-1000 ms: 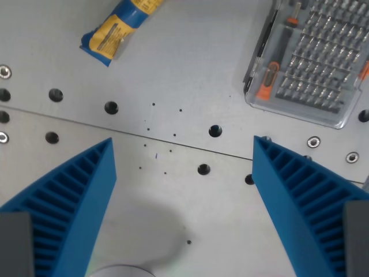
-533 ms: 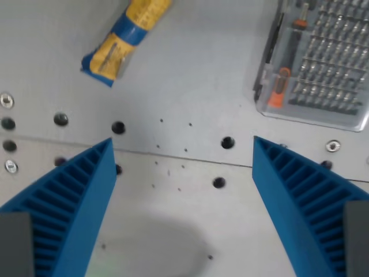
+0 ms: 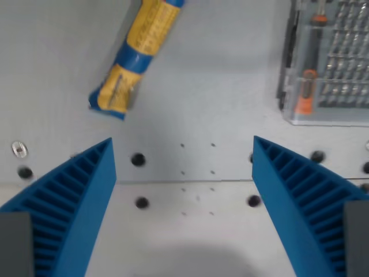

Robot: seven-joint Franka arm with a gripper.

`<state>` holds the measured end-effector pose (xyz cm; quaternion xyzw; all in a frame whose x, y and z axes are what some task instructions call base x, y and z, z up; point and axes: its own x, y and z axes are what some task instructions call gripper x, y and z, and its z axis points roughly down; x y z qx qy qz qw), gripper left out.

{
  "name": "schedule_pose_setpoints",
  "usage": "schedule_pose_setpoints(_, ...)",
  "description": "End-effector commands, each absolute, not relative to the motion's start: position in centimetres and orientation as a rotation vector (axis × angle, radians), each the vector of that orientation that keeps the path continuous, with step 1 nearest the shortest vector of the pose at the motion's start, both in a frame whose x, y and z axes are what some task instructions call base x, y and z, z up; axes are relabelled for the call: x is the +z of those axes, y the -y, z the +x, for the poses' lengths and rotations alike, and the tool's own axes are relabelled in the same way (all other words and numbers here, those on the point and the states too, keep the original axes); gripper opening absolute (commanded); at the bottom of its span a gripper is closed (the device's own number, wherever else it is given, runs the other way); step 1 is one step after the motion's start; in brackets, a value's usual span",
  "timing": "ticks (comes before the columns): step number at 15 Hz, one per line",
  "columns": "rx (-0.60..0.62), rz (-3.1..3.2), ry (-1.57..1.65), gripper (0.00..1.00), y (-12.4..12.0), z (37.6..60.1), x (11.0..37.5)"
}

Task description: Move above the blue bag

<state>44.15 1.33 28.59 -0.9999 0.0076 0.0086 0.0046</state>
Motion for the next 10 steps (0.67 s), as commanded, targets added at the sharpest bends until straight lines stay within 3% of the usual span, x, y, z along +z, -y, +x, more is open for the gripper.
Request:
schedule_pose_setpoints(1, -0.099, -3.096, -0.484, 1.00, -2.1, 44.5, 27.2)
schedule_pose_setpoints(10, -0.113, -3.030, -0.759, 1.00, -3.6, 46.0, 22.8)
